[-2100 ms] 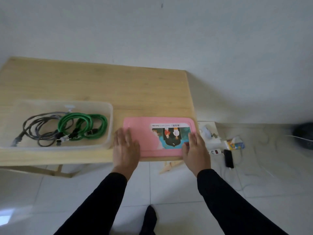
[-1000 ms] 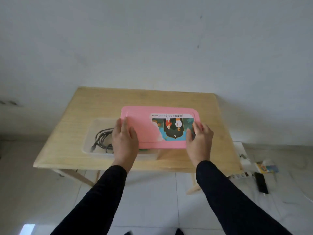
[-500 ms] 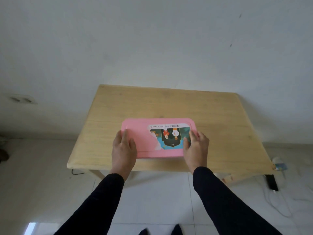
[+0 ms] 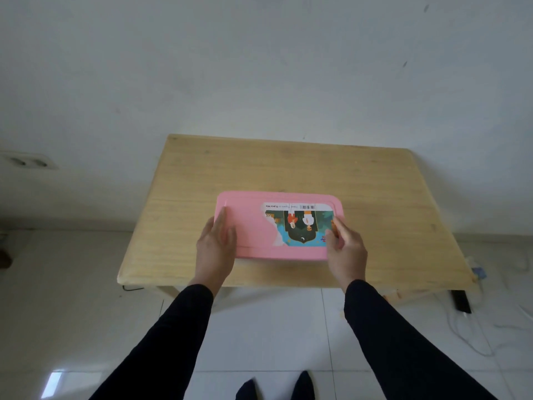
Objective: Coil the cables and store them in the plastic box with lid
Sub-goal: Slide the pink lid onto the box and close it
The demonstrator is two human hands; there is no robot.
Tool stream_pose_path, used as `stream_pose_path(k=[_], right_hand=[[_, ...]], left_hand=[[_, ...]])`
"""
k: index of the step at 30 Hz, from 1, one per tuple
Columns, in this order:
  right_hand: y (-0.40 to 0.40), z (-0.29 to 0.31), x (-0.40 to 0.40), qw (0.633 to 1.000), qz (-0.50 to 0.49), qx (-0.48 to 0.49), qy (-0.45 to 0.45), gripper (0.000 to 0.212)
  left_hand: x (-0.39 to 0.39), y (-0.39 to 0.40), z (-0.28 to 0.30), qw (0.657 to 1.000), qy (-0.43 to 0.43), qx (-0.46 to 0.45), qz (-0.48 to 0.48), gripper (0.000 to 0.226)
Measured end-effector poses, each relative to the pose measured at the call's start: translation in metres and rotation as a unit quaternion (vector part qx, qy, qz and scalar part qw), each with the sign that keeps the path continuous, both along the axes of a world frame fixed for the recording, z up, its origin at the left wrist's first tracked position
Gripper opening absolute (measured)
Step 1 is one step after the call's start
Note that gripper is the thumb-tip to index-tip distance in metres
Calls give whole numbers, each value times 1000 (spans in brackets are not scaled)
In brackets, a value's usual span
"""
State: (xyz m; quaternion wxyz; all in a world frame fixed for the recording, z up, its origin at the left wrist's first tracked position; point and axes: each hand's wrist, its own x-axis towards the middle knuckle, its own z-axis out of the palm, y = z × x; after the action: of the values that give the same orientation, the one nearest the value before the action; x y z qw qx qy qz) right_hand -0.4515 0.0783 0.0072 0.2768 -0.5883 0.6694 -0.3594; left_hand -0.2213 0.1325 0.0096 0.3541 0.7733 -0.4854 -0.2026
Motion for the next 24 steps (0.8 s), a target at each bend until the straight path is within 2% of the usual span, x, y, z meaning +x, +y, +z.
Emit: stream_pose_path(k=[2,5,13,20,24], right_hand=[[6,4,-1,994,-11,63,-90,36],[6,1,0,989,-29,65,-129,35],[-51,12,11,989,-27,37,-142,36],[-150,16,12,989,-21,34,-140,36],[-206,6,12,991,-14,36,-128,37]], left_hand=[[0,5,-4,1000,28,-3,-4,47],[-2,3,-5,998,58,-13,11,45],[7,-51,5,997,55,-41,39,44],[8,-152,9,995,66,-53,53,45],[8,-205,1,996,60,-32,62,45]])
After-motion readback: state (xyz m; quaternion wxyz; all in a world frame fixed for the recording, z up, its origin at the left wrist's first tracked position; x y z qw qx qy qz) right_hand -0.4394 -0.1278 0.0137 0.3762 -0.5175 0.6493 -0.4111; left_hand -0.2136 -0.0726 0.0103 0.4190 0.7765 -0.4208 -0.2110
